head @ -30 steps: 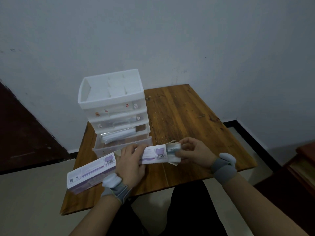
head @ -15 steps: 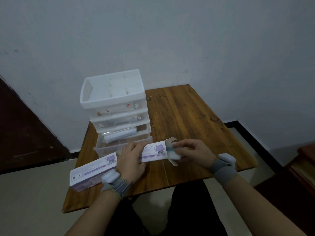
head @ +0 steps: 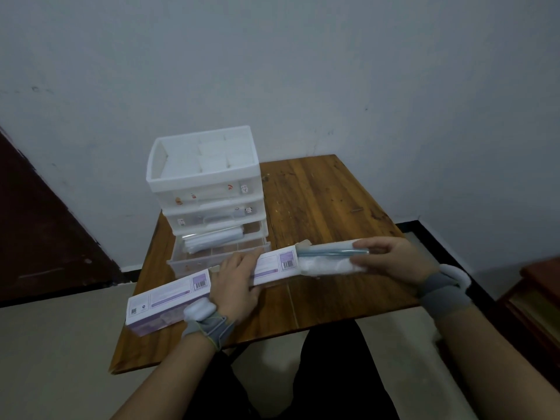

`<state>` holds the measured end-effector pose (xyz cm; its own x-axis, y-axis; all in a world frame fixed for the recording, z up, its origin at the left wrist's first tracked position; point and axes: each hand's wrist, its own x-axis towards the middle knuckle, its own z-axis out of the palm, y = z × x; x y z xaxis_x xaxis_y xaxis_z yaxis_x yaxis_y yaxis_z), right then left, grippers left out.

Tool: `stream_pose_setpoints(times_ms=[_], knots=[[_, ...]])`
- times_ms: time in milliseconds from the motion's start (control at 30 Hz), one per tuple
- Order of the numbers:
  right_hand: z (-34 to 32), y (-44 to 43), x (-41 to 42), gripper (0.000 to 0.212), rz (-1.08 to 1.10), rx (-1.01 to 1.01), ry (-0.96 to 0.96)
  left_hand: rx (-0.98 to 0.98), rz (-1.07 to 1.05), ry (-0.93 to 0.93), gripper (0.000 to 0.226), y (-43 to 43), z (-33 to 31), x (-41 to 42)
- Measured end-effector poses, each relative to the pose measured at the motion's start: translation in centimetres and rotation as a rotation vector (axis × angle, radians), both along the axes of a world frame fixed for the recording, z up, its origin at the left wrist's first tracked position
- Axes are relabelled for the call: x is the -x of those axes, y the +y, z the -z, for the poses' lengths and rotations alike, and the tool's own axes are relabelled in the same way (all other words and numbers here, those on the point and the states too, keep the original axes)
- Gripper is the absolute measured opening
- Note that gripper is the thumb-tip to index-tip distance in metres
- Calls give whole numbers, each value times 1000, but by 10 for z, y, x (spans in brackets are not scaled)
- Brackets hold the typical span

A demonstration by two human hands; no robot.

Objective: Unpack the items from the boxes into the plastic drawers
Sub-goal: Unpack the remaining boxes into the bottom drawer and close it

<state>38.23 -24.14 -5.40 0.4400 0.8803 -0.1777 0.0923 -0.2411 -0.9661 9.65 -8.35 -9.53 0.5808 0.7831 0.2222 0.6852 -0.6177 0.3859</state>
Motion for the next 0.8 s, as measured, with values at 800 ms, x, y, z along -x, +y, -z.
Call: stream_pose_setpoints(times_ms=[800], knots=[[-39, 120, 61, 29, 51, 86, 295, 53, -411, -127, 48, 69, -8, 76]])
